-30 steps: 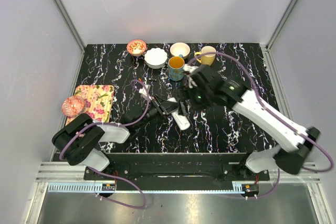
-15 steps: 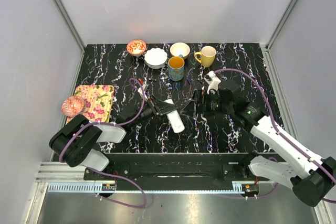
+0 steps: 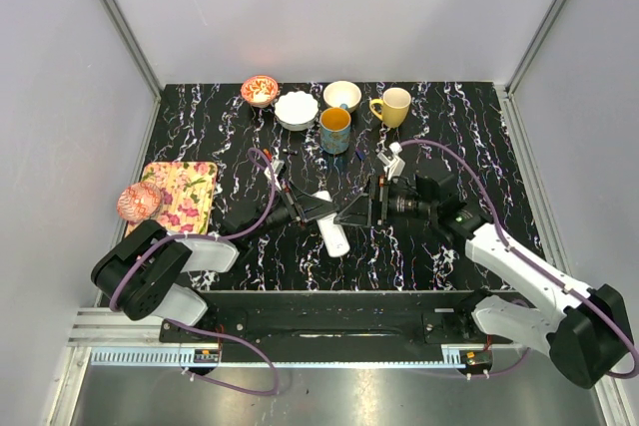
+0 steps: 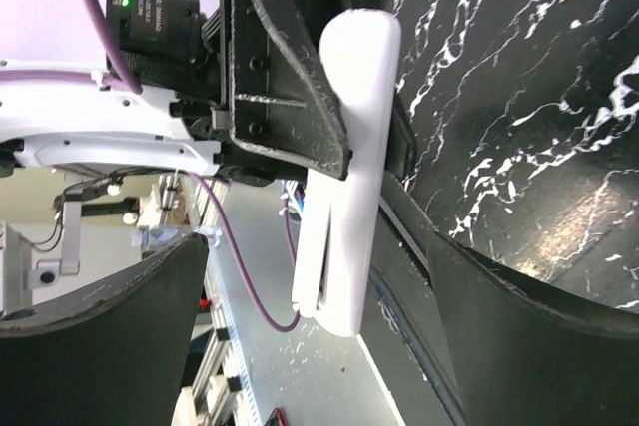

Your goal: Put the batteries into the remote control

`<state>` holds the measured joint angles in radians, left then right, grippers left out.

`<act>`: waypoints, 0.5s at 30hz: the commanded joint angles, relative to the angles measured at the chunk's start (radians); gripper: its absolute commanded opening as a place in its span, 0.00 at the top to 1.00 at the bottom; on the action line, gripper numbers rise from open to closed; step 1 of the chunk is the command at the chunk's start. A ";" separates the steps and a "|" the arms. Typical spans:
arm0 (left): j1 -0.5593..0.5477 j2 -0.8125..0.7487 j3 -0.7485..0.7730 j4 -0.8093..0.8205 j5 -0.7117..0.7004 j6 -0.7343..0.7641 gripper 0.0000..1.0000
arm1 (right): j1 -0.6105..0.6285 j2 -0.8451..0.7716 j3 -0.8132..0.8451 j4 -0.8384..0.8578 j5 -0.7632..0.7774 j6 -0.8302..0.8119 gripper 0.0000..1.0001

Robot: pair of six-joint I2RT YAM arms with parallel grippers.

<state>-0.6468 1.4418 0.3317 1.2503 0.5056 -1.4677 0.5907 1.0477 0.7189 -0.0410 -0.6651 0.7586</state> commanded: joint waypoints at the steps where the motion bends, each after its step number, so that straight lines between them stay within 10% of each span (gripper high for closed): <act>1: 0.003 -0.027 0.023 0.127 0.022 -0.009 1.00 | -0.003 0.029 -0.024 0.130 -0.120 0.030 0.05; 15: 0.001 -0.035 0.023 0.129 0.016 -0.009 1.00 | -0.003 0.115 -0.064 0.177 -0.221 0.028 0.15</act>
<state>-0.6468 1.4410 0.3317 1.2507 0.5060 -1.4685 0.5900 1.1507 0.6609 0.0444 -0.8246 0.7761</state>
